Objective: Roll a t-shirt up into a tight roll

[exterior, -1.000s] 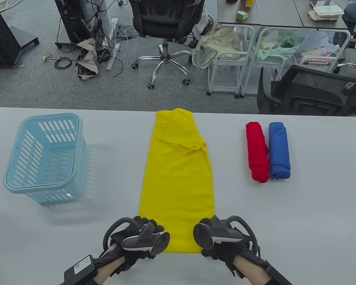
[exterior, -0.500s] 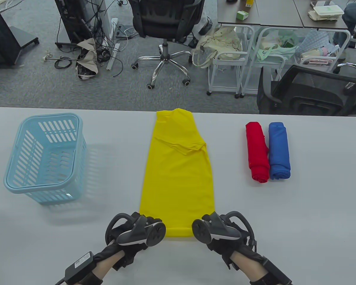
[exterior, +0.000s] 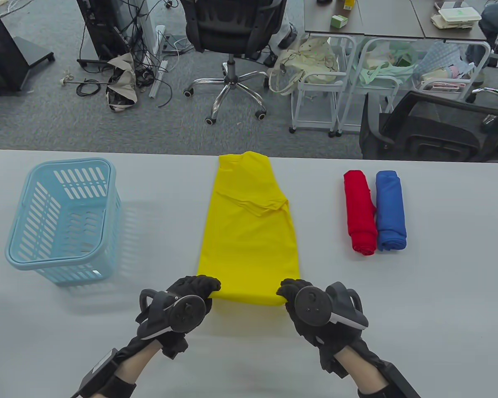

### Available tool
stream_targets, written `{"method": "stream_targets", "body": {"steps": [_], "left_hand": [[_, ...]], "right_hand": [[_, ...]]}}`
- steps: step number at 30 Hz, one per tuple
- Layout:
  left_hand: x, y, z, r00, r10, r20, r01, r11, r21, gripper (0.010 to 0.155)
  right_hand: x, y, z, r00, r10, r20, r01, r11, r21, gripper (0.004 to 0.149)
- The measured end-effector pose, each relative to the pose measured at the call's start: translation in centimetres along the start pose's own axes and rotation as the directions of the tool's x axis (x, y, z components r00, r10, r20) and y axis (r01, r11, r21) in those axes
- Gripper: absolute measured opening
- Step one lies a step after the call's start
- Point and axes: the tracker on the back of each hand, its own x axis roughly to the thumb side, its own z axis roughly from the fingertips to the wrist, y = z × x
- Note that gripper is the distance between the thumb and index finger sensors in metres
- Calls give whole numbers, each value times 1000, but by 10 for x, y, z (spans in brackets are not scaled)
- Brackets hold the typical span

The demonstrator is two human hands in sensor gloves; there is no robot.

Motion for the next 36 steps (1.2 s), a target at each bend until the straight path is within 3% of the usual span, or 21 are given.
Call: {"method": "stream_targets", "body": {"steps": [4,9,13,17,19,21,25,28,36], "left_hand": [[-8,-4,-5,993,115,-16,-116,988,-99,41],[-17,-7,-7,959,280,-32,-281,938,-201,41],[-21,-14,-9,898,435,-66,-432,844,-317,41],[-25,-14,-7,779,612,-138,-587,633,-504,41],[-27,-10,-7,725,671,-156,-640,573,-512,42],[-29,-6,-7,729,667,-154,-646,596,-478,43],[-32,-4,-5,905,401,-141,-424,828,-367,44],[-32,-8,-5,975,177,-137,-212,926,-312,44],[-27,5,-26,979,-107,-172,72,977,-199,44]], "right_hand": [[0,-1,0,1000,-3,-19,2,999,-33,42],[-8,1,-3,992,-122,-9,122,992,22,42],[-17,3,-4,966,-256,11,254,962,102,41],[-21,-1,-1,866,-498,45,474,846,243,41],[-21,-5,1,839,-541,55,514,822,244,41],[-21,-9,1,855,-517,47,497,841,216,41],[-25,-2,-5,907,-421,-15,416,889,190,43],[-28,6,-12,928,-366,-67,372,907,199,43],[-29,-14,-39,978,-119,-172,137,986,94,44]]}}
